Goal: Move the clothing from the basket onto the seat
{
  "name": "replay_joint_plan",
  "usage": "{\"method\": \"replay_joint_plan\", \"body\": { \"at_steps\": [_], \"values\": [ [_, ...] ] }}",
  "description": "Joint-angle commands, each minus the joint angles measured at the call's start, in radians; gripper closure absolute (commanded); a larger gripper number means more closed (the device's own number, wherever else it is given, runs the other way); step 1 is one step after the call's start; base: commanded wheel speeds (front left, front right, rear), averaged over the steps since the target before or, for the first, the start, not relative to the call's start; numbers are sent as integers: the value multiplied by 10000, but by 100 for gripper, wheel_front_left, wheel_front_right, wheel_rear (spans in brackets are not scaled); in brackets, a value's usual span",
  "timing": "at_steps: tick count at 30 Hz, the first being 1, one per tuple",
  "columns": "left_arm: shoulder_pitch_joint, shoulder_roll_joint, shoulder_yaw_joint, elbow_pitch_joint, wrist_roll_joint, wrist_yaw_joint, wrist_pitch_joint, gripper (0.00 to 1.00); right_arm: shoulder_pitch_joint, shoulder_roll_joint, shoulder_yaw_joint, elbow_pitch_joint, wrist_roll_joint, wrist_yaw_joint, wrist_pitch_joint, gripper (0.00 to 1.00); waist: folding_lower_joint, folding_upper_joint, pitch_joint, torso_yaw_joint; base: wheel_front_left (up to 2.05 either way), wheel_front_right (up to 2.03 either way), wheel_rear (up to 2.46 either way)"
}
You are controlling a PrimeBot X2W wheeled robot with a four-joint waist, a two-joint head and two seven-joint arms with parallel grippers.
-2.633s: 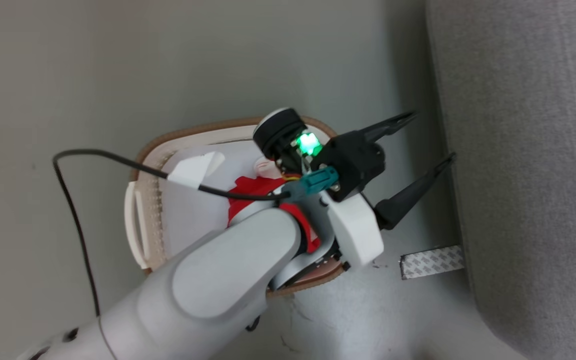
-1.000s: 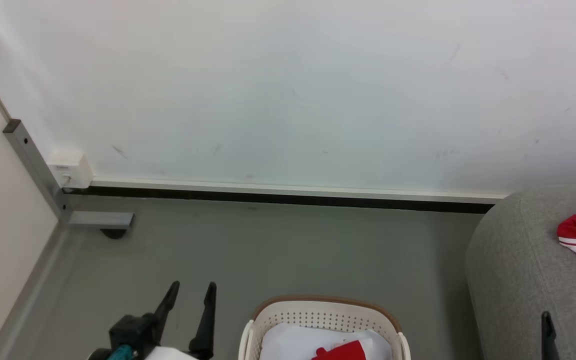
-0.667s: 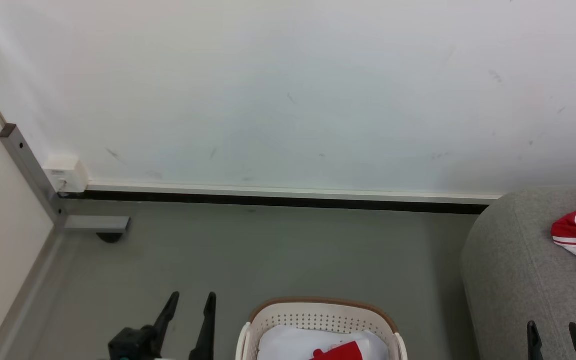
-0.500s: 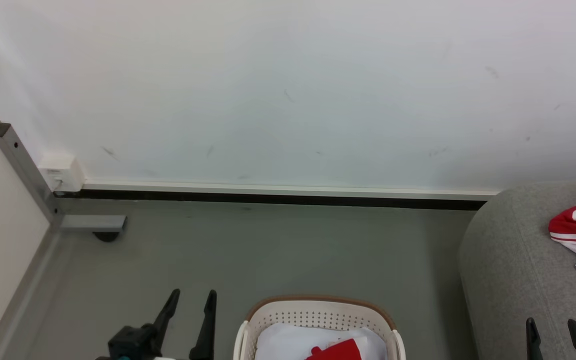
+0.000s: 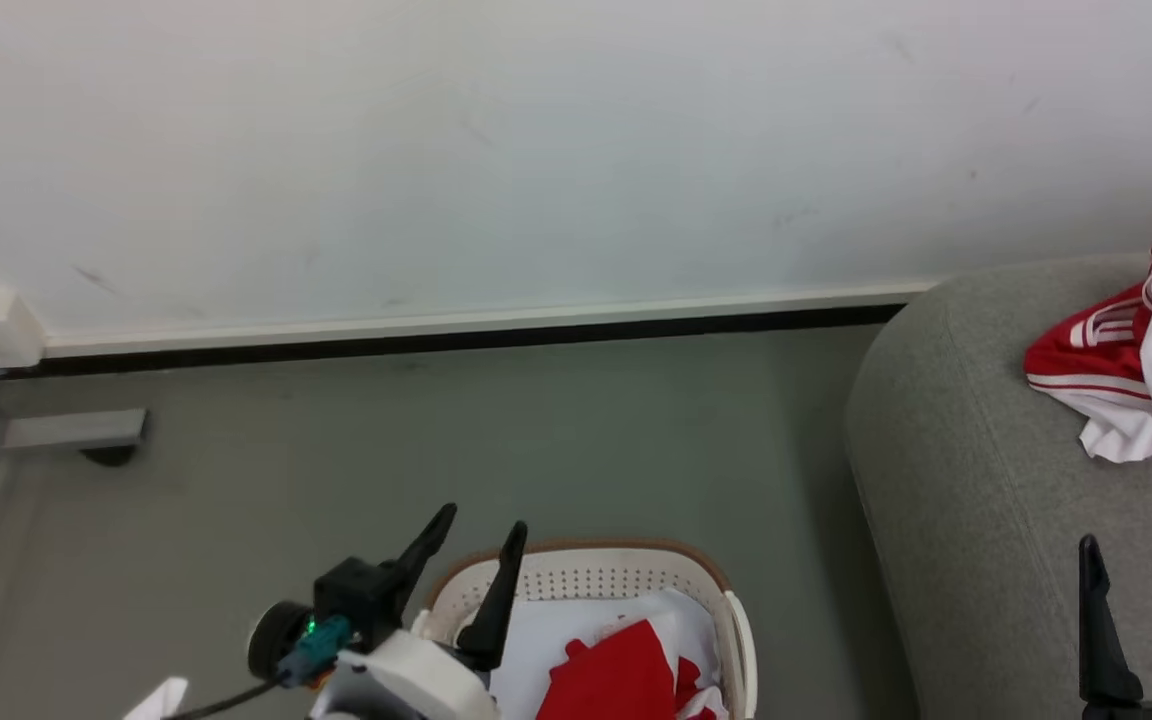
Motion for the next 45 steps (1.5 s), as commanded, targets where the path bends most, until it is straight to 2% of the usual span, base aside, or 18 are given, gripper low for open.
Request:
{"method": "replay_joint_plan", "body": {
  "at_steps": [1,6,13,19,23,29,39,45],
  "values": [
    [-287,84,-81,90,152,-53,103,0,-195,-84,-22,-125,24,-23,3,0,-1,-1,547,-504,0,0,0],
    [-1214,38,-767,779,141,-342,1069,0,-483,-61,20,-486,91,-22,2,0,-1,-1,1309,-1040,0,0,0],
    [-2350,56,-2067,1938,116,-535,2431,0,-1031,53,241,-944,130,-23,2,0,-1,-1,2654,-1700,0,0,0],
    [-3331,-119,-3035,3145,-278,-541,2992,0,-1460,169,239,-1314,184,-22,2,0,-1,-1,3818,-1986,0,0,0],
    [-4045,-350,-3137,4153,-516,-523,3128,0,-1748,231,290,-1540,189,-22,2,0,-1,-1,4553,-2085,0,0,0],
    [-4875,-589,-3233,5351,-650,-258,3249,0,-2102,271,533,-1736,253,-22,2,0,-1,-1,5328,-2249,0,0,0],
    [-6122,-642,-3618,6667,-1091,498,3363,0,-2561,292,848,-1995,712,-22,2,0,-1,-1,6697,-2462,0,0,0],
    [-6981,-640,-3976,7404,-831,868,3411,0,-2891,291,989,-2155,948,-22,2,0,-1,-1,7670,-2592,0,0,0]
  ]
}}
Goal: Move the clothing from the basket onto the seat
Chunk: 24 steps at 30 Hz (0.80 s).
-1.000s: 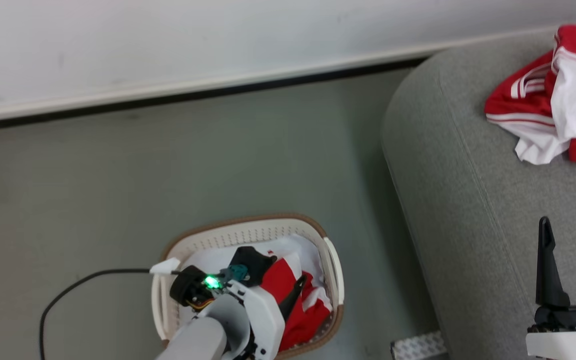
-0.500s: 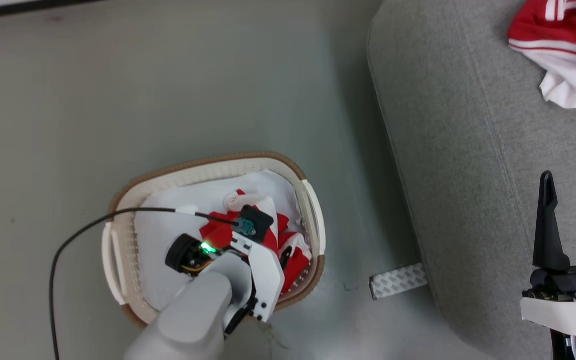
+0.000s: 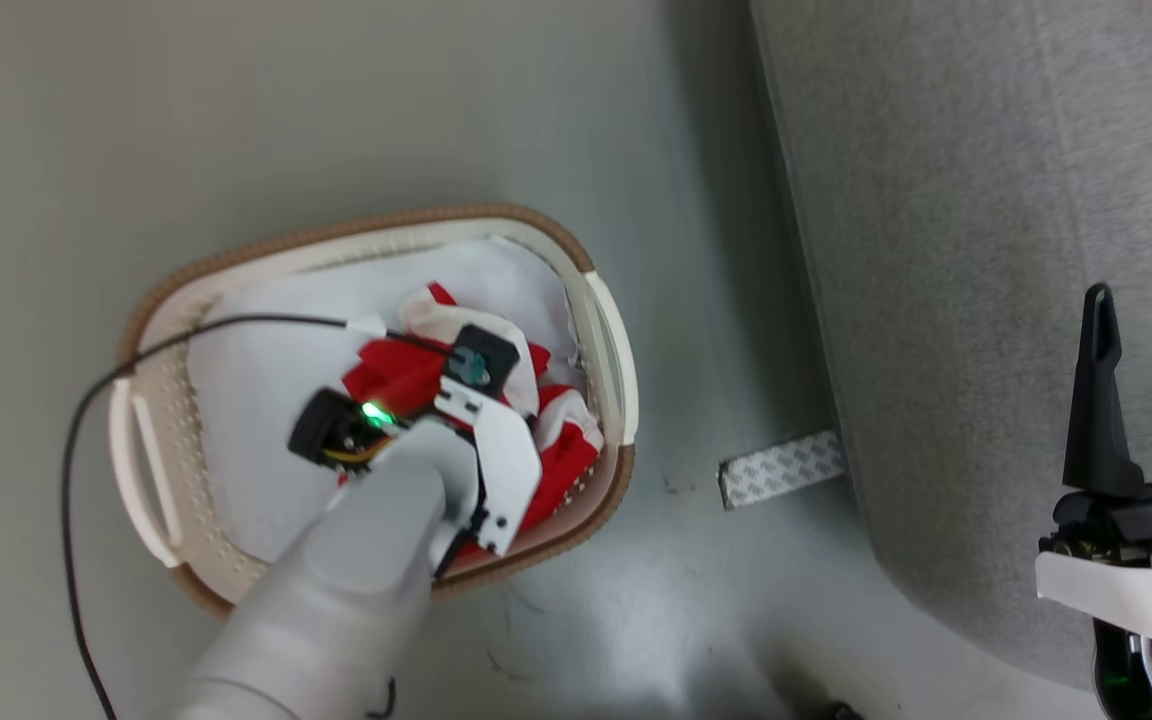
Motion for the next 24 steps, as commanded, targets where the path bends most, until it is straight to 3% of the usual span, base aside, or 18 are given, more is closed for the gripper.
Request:
{"method": "replay_joint_plan", "body": {
  "at_steps": [1,10,11,12,14,15,24],
  "values": [
    [-175,79,-27,97,61,57,-38,0,-164,32,7,-56,59,-23,4,0,-2,0,458,-110,0,0,0],
    [-1049,208,-560,1209,620,16,-229,0,-316,33,74,-282,207,-22,4,0,-2,0,1256,-153,0,0,0],
    [-1106,204,-681,1305,670,10,-247,16,-325,33,69,-311,208,-22,4,0,-2,0,1308,-147,0,0,0],
    [-1165,189,-790,1392,757,-25,-258,55,-323,33,69,-339,182,-23,4,0,-2,0,1343,-133,0,0,0],
    [-1184,163,-998,1503,894,-81,-287,95,-309,34,77,-404,97,-22,4,0,-2,0,1392,-95,0,0,0],
    [-1191,151,-1050,1537,926,-93,-326,100,-305,34,62,-437,65,-22,4,0,-2,0,1412,-68,0,0,0],
    [-709,43,-834,1255,76,-443,-1273,100,-235,31,-144,-290,-280,-22,4,0,-2,0,577,501,0,0,0]
  ]
}}
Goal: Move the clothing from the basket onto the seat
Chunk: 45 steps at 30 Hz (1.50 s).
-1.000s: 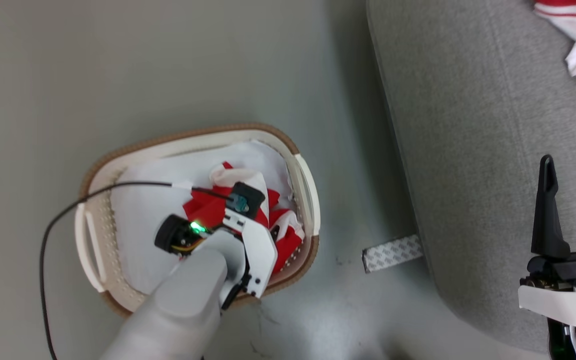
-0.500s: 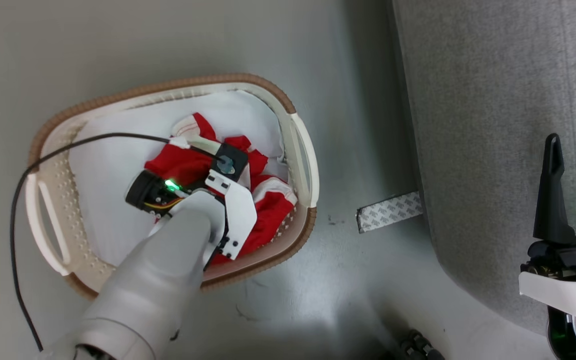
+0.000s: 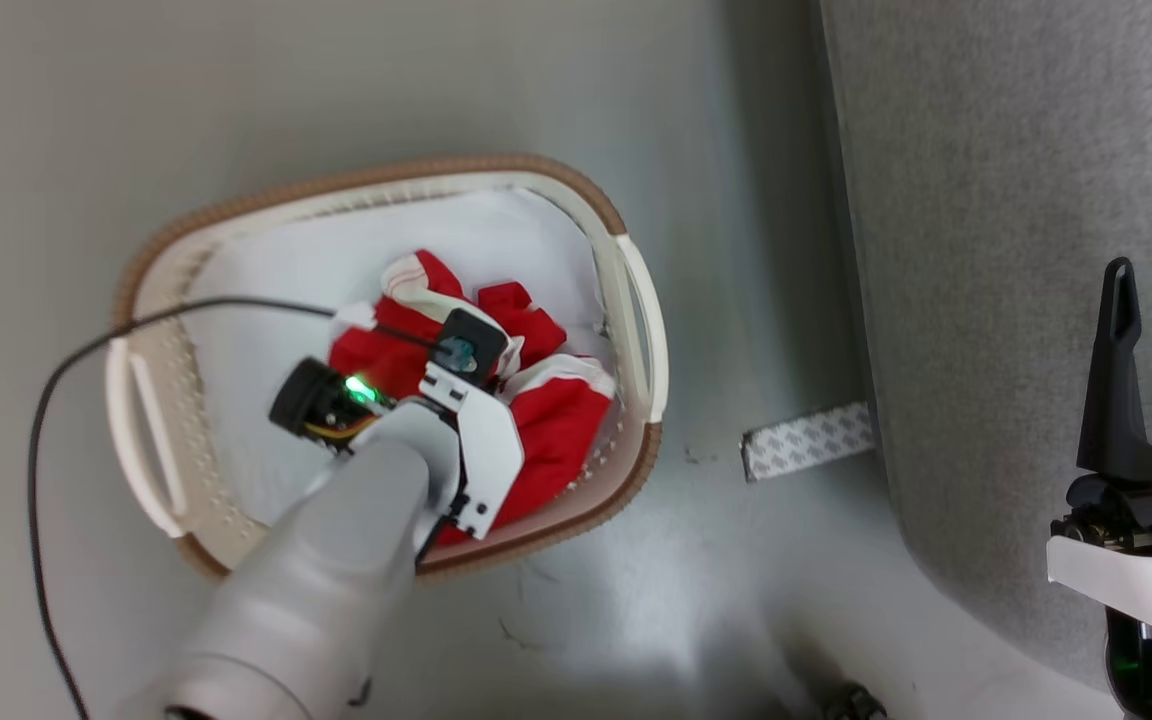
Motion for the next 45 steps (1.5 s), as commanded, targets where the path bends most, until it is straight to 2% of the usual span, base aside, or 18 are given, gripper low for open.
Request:
{"method": "replay_joint_plan", "body": {
  "at_steps": [1,12,19,23,30,35,37,45],
  "values": [
    [367,18,147,-307,-427,-105,-330,100,3,26,-70,115,-83,-23,2,0,-1,0,-686,309,0,0,0],
    [2683,16,378,-1935,-2666,-490,-1349,100,1016,-42,-419,939,-312,-22,2,0,-1,0,-4076,1422,0,0,0],
    [3897,16,518,-2920,-3679,-389,-1748,100,1836,-266,-502,1378,-302,-22,2,0,-1,0,-5949,2055,0,0,0],
    [4296,71,740,-3626,-3866,-141,-2179,100,2294,-382,-507,1626,-337,-22,2,0,-1,0,-6860,2311,0,0,0],
    [4956,569,1190,-5538,-4167,453,-2371,100,3034,-669,-379,2150,-712,-24,4,0,-1,0,-8214,2567,0,0,0],
    [5421,1211,1519,-7326,-4046,1049,-2542,100,3481,-823,-128,2415,-582,-24,2,0,-1,0,-8970,2630,0,0,0],
    [5508,1331,1567,-7702,-4030,1170,-2532,100,3531,-848,-101,2425,-538,-22,2,0,-1,0,-9039,2631,0,0,0],
    [6141,2514,1877,-9684,-3904,1857,-2087,100,3942,-1163,119,2428,-168,-22,2,0,-1,0,-9556,2646,0,0,0]
  ]
}}
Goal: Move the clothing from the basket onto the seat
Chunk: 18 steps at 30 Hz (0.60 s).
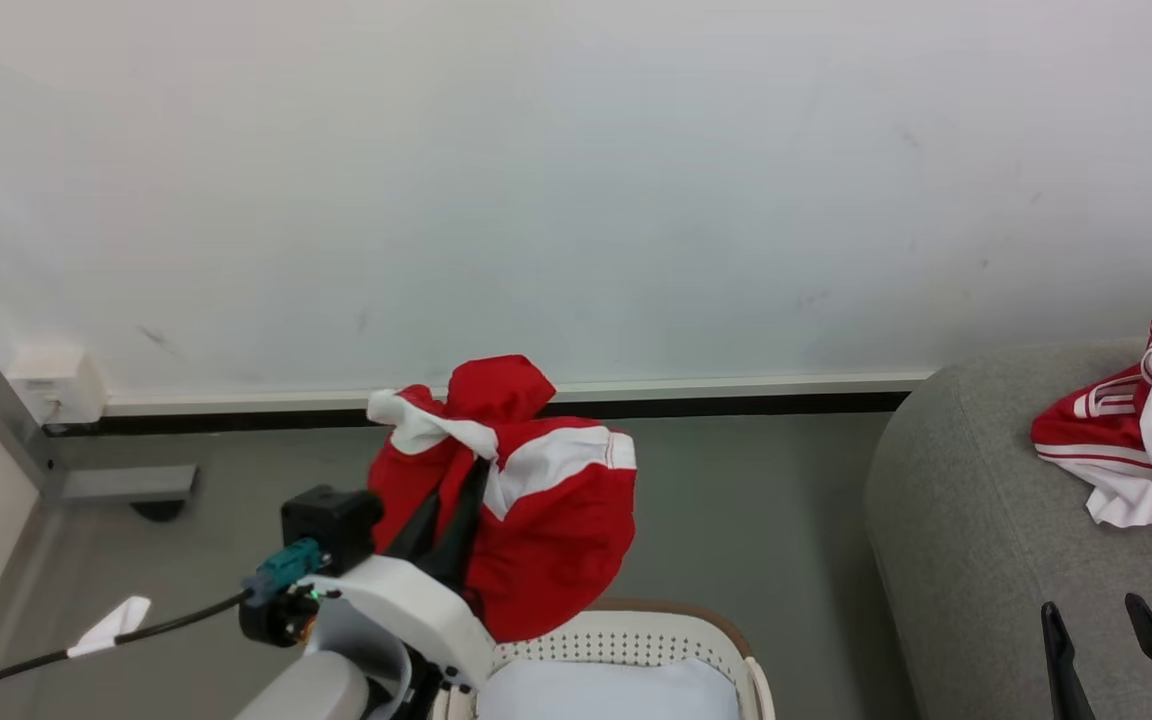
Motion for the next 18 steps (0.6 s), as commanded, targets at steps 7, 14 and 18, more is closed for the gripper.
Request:
{"method": "replay_joint_plan", "body": {
  "at_steps": [7,14,18],
  "values": [
    [501,680,161,-1168,49,428,436,100,211,-246,347,-228,321,-22,2,0,3,0,-209,-132,0,0,0],
    [487,777,52,-1906,118,606,687,100,-114,-1338,2601,-512,1607,-22,177,0,3,0,-157,-169,0,0,0],
    [287,723,-28,-2179,197,628,811,100,-839,-2410,4429,-836,2546,-22,702,0,3,0,-97,-118,0,0,0]
  ]
}}
